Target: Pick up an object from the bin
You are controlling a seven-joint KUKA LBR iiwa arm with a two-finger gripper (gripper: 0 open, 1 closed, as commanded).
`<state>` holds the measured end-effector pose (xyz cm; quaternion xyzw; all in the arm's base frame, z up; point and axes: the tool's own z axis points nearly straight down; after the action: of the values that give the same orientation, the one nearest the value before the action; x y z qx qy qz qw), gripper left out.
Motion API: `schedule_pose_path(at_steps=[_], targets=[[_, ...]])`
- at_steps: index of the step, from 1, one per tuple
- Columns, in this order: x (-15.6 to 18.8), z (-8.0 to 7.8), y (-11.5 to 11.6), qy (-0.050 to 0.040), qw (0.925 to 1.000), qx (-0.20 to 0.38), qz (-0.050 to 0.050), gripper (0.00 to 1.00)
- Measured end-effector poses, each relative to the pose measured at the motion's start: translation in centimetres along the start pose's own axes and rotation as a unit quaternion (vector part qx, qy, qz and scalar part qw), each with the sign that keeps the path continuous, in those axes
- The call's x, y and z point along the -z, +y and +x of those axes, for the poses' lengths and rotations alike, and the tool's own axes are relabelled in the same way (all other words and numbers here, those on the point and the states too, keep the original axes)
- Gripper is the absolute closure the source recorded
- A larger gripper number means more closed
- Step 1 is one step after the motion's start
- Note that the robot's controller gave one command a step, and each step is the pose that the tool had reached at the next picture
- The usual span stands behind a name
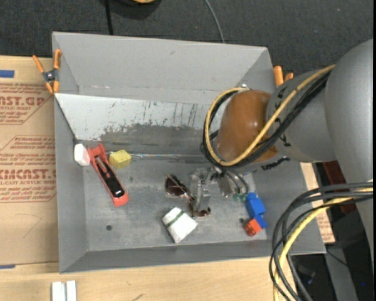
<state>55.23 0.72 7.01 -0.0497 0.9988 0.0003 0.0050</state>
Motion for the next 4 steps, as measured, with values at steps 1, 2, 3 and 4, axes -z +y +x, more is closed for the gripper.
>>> schedule_pose_path(at_steps=[1, 2, 3, 4], targets=[[0.0, 0.0, 0.0, 0.0000, 1.0000, 0.000, 0.000, 1.00], [0.1, 0.0, 0.1, 0.0003, 1.0000, -0.008, 0.000, 1.00], [4.5, 0.5, 0.0, 0.0042, 1.0000, -0.006, 0.000, 1.00], [7.6, -0.8, -2.3, -0.0026, 0.9999, -0.012, 0.000, 1.00]])
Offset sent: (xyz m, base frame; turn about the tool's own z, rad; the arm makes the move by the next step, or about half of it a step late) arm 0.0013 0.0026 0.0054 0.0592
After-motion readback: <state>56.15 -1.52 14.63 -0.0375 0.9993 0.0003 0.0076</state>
